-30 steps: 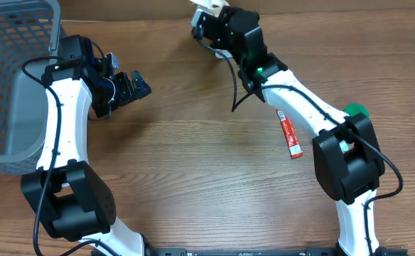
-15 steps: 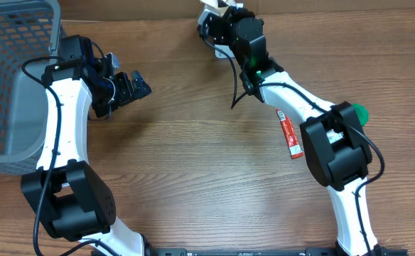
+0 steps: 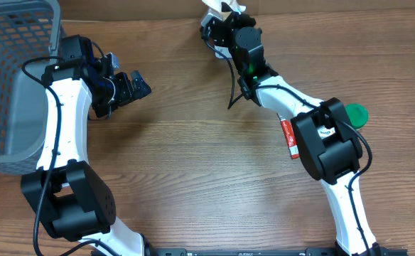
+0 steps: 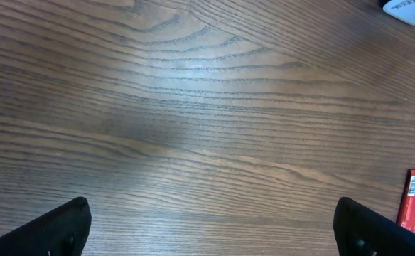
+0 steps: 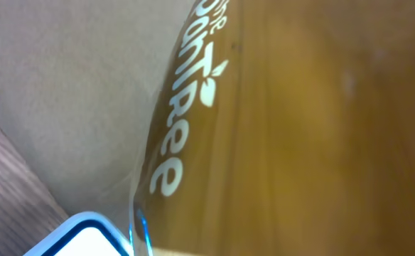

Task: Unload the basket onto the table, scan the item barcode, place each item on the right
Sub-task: 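Hold the bread bag's label in front of the scanner window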

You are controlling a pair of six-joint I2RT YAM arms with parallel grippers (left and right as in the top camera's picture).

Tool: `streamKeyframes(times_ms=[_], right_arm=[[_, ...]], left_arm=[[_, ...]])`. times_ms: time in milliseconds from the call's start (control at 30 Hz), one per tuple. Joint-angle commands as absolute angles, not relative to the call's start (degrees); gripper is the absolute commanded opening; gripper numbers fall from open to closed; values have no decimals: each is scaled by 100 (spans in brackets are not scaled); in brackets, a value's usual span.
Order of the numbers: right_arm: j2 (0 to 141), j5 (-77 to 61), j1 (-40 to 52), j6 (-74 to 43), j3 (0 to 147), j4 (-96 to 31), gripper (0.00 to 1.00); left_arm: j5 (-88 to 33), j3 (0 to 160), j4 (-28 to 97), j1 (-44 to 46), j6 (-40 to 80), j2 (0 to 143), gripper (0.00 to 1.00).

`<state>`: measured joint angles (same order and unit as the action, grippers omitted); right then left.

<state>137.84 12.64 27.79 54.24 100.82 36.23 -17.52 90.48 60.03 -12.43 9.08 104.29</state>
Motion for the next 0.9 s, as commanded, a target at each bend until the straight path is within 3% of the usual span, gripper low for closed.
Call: streamKeyframes(times_ms=[0, 867], right_arm=[[13887, 1411, 2783, 5028, 10165, 3774, 4], [14040, 1413, 2801, 3920, 10165, 3505, 4]], left_arm=[[-1737, 9159, 5994, -1234, 943, 10488, 100], [-1737, 9159, 5994, -1234, 943, 10488, 100]])
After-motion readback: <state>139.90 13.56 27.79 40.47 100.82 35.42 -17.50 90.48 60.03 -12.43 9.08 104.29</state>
